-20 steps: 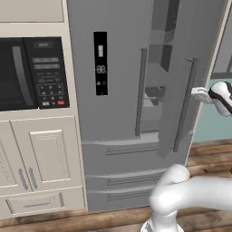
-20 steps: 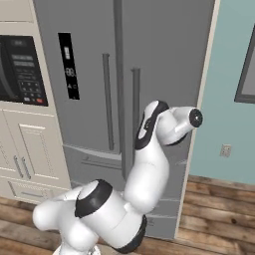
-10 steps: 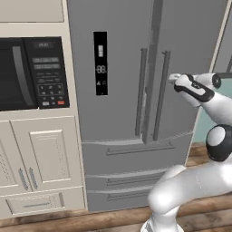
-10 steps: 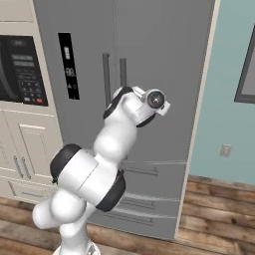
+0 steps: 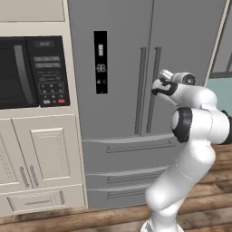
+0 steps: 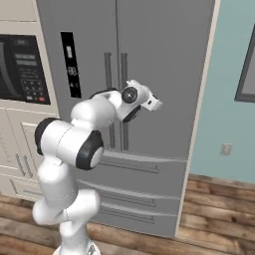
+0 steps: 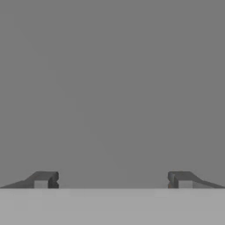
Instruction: Place the bell pepper in the correct fridge rack based on whether it is a fruit or vegetable. Finally, close the fridge door.
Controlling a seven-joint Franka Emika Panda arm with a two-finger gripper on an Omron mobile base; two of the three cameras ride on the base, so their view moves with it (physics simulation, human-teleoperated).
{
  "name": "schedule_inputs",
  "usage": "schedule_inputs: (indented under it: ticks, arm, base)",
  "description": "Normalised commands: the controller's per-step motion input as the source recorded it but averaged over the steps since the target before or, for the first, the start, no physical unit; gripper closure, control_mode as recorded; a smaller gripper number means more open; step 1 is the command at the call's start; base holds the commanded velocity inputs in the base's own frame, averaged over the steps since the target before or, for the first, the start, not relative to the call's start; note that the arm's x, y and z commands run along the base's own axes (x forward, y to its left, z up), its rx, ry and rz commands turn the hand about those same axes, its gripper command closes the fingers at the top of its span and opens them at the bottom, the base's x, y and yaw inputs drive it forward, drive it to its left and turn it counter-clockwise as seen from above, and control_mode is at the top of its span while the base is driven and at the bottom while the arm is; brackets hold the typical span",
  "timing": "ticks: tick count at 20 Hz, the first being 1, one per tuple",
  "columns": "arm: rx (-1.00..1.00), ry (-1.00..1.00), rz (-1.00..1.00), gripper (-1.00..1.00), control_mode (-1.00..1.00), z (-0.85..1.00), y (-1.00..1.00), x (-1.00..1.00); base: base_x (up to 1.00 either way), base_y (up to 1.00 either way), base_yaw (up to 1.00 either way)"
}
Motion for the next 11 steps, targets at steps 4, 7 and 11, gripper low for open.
schedule_inputs:
  ticks: [4,7,11]
  arm:
    - [0.0,0.0,-0.18,-1.0,-1.0,0.1,0.0,0.22]
    - [0.0,0.0,0.0,-1.0,-1.0,0.0,0.0,0.0]
    - [0.0,0.0,0.0,-1.0,-1.0,0.0,0.0,0.0]
  base:
    - [0.0,0.0,0.0]
    - [0.0,0.0,0.0]
    - [0.0,0.0,0.0]
